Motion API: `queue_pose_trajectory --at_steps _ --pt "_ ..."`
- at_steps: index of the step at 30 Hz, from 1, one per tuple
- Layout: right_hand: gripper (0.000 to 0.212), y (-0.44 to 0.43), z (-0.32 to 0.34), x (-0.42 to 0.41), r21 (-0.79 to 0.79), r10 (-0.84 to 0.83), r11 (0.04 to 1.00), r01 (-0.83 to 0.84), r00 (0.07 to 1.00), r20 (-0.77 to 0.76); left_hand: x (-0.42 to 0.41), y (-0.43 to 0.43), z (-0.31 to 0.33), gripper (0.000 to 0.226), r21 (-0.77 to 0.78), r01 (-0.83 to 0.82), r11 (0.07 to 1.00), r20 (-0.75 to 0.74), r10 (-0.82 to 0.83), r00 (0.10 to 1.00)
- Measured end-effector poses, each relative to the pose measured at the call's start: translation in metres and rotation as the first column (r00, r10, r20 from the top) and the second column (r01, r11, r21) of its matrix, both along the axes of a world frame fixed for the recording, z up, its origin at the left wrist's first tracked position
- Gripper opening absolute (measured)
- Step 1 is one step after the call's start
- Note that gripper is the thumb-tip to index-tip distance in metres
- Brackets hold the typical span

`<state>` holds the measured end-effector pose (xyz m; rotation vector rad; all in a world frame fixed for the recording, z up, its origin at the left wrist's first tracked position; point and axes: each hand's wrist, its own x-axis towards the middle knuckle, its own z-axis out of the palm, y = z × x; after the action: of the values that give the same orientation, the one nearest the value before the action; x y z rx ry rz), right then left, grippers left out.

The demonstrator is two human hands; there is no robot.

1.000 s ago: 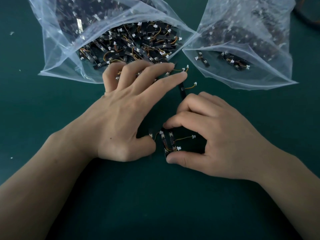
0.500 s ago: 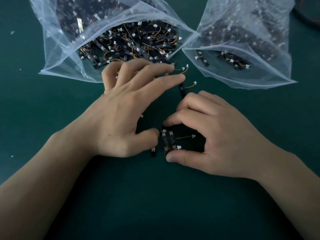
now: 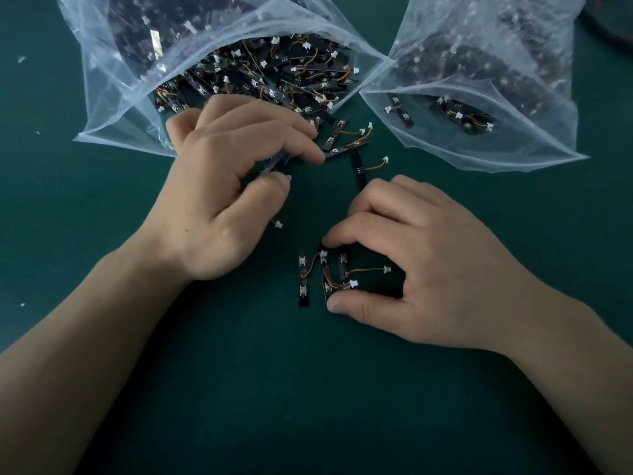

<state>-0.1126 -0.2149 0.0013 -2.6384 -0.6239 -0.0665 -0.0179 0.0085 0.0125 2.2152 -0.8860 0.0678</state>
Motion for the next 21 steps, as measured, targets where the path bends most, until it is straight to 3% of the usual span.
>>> queue_pose_trajectory --at_steps 5,8,11,17,21 --pt "0.05 -0.001 0.0 0.001 0.05 0.001 0.999 -0.001 1.0 -0.003 0.002 0.003 -0.002 0.031 -0.069 -0.036 0.997 0.055 0.039 0.998" --pt "0.031 -0.005 0.0 0.001 0.207 -0.049 0.977 0.047 0.999 0.003 0.007 0.008 -0.004 0.022 -0.095 -0.028 0.995 0.171 0.044 0.984" --pt "0.016 -0.011 -0.002 0.004 0.296 -0.214 0.938 0.18 0.973 0.087 0.013 0.011 -0.006 0.022 -0.062 -0.03 0.998 0.21 0.042 0.977" --pt "0.039 -0.019 -0.01 0.013 0.091 -0.365 0.929 0.358 0.926 0.09 0.013 0.009 -0.009 0.023 0.031 -0.08 0.996 0.207 0.072 0.976" --pt "0.034 -0.017 -0.011 0.016 0.057 -0.393 0.919 0.389 0.916 0.077 0.009 0.014 -0.011 0.025 0.024 -0.141 0.99 0.201 0.134 0.971"
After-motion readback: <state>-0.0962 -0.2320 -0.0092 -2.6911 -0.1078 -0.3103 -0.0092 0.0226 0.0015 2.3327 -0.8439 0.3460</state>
